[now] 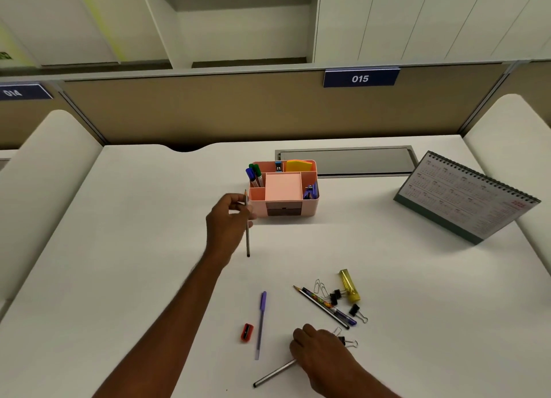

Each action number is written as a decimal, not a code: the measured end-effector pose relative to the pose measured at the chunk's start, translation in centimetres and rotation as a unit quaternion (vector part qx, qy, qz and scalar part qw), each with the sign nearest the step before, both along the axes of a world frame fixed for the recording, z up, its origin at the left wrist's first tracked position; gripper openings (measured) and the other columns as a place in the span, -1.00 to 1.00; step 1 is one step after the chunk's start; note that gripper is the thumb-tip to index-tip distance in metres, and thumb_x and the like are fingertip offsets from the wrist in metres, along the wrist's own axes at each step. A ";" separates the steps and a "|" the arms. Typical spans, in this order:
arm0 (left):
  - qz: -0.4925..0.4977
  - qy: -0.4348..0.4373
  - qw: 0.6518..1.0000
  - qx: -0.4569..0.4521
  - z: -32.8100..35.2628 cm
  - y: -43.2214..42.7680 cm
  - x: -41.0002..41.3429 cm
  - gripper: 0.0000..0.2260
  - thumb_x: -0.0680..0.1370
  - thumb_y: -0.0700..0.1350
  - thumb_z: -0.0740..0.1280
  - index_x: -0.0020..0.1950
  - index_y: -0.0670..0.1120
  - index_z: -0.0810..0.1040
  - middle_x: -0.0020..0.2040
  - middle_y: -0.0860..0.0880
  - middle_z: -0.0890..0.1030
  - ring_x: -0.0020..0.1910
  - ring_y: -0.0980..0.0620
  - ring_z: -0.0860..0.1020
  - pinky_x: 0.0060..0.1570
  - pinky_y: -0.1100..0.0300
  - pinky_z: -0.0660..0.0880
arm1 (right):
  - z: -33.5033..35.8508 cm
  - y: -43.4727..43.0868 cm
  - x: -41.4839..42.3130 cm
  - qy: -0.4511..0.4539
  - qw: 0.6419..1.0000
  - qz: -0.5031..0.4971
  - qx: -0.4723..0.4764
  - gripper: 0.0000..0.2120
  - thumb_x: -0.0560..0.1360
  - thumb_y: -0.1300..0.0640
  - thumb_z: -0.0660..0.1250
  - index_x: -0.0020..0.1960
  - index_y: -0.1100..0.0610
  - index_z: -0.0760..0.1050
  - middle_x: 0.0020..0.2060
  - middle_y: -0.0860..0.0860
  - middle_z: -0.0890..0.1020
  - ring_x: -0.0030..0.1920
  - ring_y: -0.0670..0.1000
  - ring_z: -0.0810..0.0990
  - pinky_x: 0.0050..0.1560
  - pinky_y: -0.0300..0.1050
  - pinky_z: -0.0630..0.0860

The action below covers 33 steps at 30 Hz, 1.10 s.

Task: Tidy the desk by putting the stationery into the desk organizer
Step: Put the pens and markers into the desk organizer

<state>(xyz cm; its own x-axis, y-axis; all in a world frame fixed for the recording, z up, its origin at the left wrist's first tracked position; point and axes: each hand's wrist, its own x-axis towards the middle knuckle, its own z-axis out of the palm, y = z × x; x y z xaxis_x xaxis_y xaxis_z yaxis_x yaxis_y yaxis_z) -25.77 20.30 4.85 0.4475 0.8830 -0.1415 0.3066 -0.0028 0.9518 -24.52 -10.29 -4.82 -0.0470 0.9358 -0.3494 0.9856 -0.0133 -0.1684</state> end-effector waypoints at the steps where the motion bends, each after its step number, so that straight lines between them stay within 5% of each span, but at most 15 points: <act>1: 0.012 -0.009 1.000 0.009 0.4 0.2 0.3 -0.84 0.59 -0.21 0.45 0.12 0.00 0.64 0.02 -0.03 0.70 -0.10 -0.01 0.75 -0.06 0.01 0.73 | 0.0 -0.1 0.0 -0.006 1.000 0.001 0.011 -0.63 0.09 0.04 0.60 -0.17 -0.03 0.53 -0.22 -0.09 0.50 -0.25 -0.07 0.50 -0.47 -0.18 0.26; 9: 0.065 -0.006 0.988 0.139 2.6 2.3 2.6 -0.81 0.54 -0.08 0.54 0.11 -0.11 0.69 -0.05 -0.04 0.75 -0.08 -0.04 0.72 0.01 -0.02 0.71 | -0.4 -0.7 0.2 0.002 0.998 -0.006 0.060 -0.74 0.25 0.07 0.56 -0.17 0.00 0.51 -0.20 -0.07 0.49 -0.23 -0.05 0.49 -0.44 -0.16 0.31; 16: 0.086 0.015 0.970 0.227 2.6 3.1 4.6 -0.84 0.54 -0.09 0.54 0.07 -0.11 0.71 -0.05 0.00 0.76 -0.12 0.08 0.70 -0.11 0.33 0.63 | -1.3 -0.3 0.6 0.000 0.997 -0.010 0.073 -0.94 0.45 0.06 0.33 -0.16 0.03 0.49 -0.20 -0.03 0.47 -0.23 -0.02 0.43 -0.44 -0.12 0.35; 23: 0.088 0.099 0.960 0.246 0.9 3.5 4.9 -0.78 0.59 -0.09 0.49 0.19 -0.16 0.71 0.09 -0.09 0.76 0.04 -0.05 0.72 0.05 0.17 0.61 | 0.3 -0.4 2.2 0.040 0.998 -0.041 0.030 -0.89 0.45 -0.04 0.32 -0.11 -0.03 0.45 -0.29 -0.09 0.52 -0.34 -0.06 0.50 -0.45 -0.17 0.22; 29: 0.072 0.136 0.961 0.229 -0.4 3.9 5.5 -0.73 0.63 -0.08 0.45 0.27 -0.19 0.70 0.16 -0.14 0.74 0.12 -0.11 0.71 0.19 0.02 0.62 | 2.5 -1.6 3.6 0.175 0.978 -0.113 0.026 -0.82 0.61 -0.10 0.10 0.07 -0.04 0.40 -0.04 -0.01 0.56 -0.04 0.03 0.55 -0.08 0.04 0.56; 33: 0.067 0.154 0.961 0.218 -1.3 4.3 5.9 -0.74 0.63 -0.09 0.45 0.25 -0.19 0.70 0.15 -0.15 0.74 0.11 -0.14 0.71 0.17 0.03 0.61 | 4.4 -1.4 4.0 0.252 0.952 -0.170 0.039 -0.85 0.62 -0.07 0.23 0.12 -0.06 0.50 0.03 -0.08 0.58 0.02 -0.10 0.54 0.04 -0.17 0.50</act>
<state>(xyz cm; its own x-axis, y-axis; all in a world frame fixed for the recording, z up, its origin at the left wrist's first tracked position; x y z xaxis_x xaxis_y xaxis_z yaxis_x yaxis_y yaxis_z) -19.84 24.58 3.58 0.3217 0.9352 0.1480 0.5993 -0.3221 0.7329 -20.49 -11.71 -0.43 0.1199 0.9488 -0.2922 0.7210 -0.2856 -0.6314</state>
